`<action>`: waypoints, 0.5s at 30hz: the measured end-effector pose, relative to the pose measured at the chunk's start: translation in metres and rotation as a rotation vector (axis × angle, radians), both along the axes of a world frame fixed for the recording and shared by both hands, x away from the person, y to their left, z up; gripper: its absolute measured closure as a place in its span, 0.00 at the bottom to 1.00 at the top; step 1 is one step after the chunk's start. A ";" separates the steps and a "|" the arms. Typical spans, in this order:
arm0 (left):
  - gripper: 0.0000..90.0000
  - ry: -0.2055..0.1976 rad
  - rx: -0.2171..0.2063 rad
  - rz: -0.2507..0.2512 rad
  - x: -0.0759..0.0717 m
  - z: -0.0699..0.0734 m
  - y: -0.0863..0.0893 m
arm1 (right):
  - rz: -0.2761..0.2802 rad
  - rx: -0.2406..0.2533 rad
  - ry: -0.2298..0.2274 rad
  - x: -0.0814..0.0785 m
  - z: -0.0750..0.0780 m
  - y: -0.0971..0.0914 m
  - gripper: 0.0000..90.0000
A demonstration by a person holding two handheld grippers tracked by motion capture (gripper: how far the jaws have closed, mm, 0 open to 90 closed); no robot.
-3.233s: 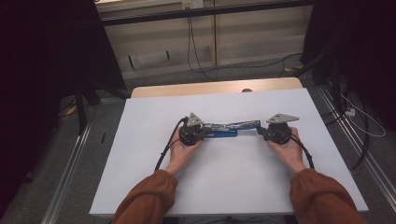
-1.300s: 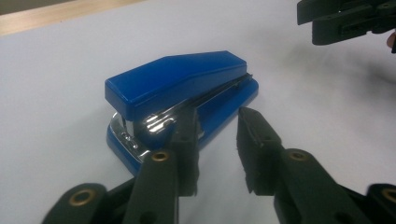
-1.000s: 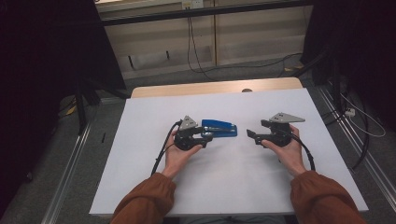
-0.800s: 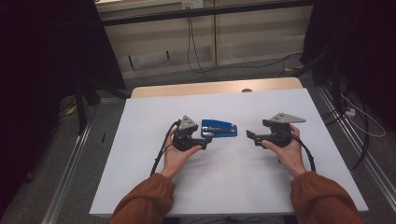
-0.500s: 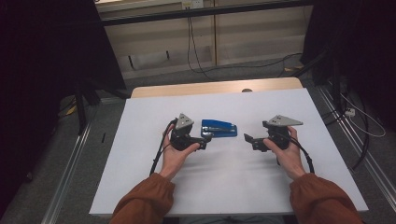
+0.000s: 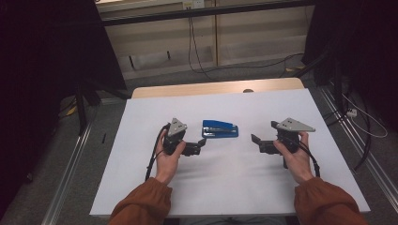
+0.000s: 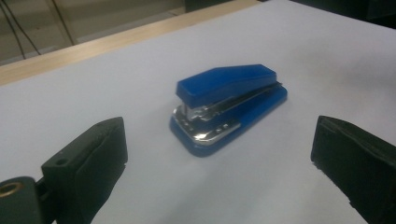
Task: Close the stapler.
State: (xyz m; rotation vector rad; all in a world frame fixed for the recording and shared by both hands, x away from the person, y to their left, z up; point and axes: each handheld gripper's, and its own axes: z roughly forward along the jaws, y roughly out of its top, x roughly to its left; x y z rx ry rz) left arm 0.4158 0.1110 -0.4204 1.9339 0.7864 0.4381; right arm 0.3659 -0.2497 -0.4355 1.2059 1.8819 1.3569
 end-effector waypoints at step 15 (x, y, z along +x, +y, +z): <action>0.04 -0.007 -0.016 0.059 -0.018 -0.003 0.034 | -0.016 -0.007 -0.006 -0.018 0.000 -0.002 0.04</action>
